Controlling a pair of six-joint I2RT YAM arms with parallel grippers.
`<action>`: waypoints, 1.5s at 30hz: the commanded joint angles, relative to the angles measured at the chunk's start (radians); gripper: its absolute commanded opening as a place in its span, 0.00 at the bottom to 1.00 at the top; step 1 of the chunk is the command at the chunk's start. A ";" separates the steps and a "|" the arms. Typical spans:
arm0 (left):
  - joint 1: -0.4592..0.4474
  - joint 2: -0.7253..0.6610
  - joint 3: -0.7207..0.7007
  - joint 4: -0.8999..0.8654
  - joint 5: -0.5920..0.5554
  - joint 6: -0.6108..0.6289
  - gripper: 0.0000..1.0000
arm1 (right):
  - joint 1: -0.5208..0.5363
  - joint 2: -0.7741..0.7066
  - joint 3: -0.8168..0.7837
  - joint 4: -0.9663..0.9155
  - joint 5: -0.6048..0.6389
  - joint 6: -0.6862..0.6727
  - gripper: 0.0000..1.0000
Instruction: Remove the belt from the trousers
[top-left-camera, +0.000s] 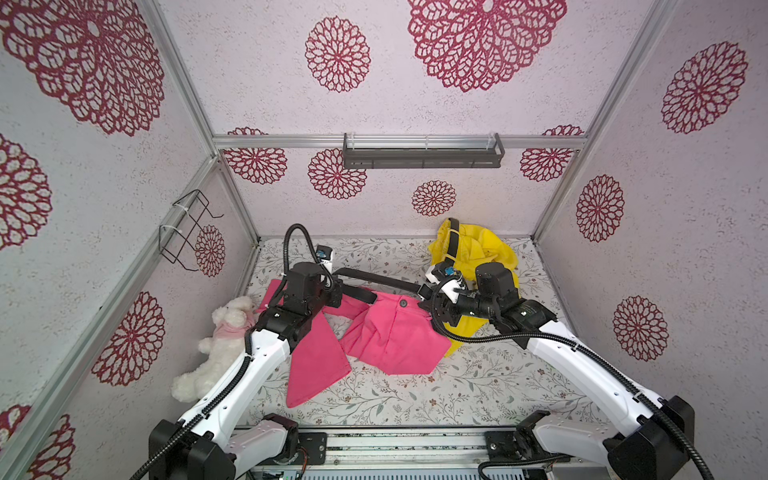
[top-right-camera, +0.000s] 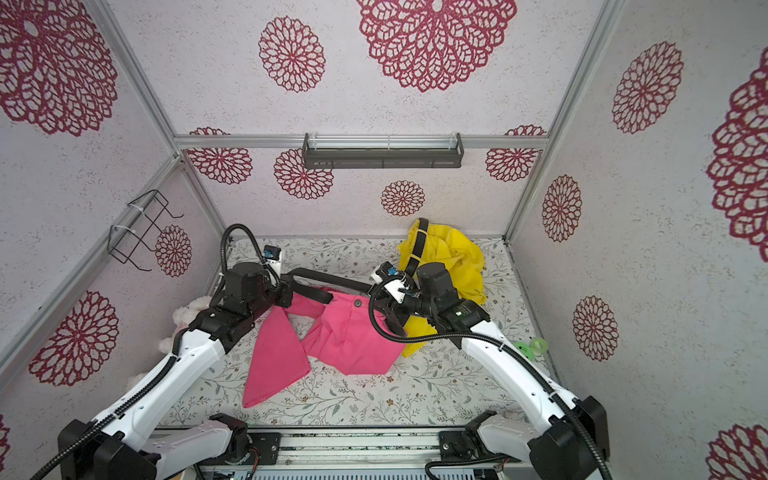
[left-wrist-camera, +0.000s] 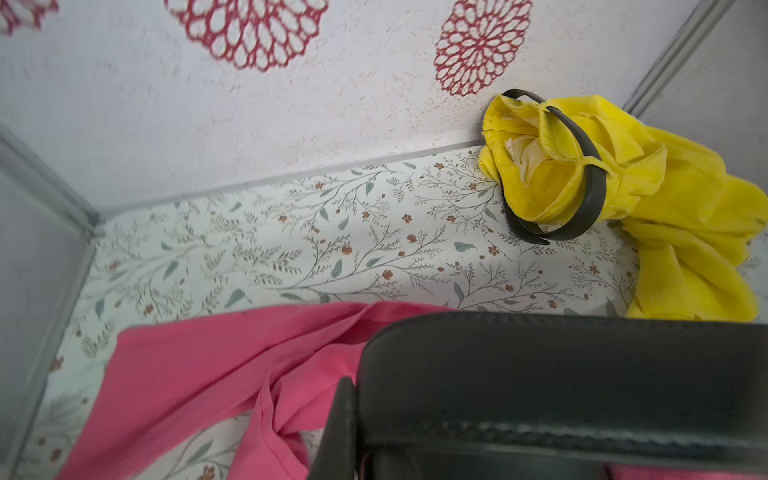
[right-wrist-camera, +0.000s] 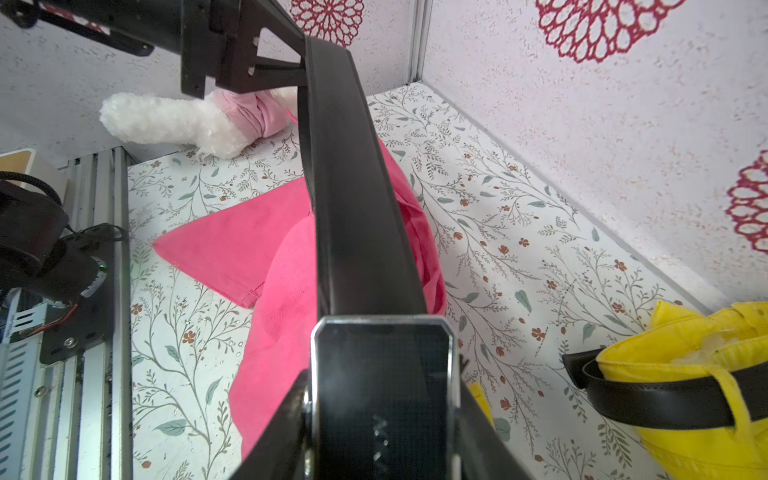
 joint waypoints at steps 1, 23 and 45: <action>0.274 -0.028 -0.052 -0.110 -0.097 -0.283 0.00 | -0.099 -0.096 -0.005 -0.121 0.140 0.059 0.00; -0.390 -0.165 0.106 -0.099 -0.436 0.321 0.98 | -0.027 0.060 0.226 -0.280 0.078 -0.023 0.00; -0.509 0.256 0.173 0.399 -0.235 0.927 0.88 | -0.009 0.045 0.225 -0.276 0.039 -0.020 0.00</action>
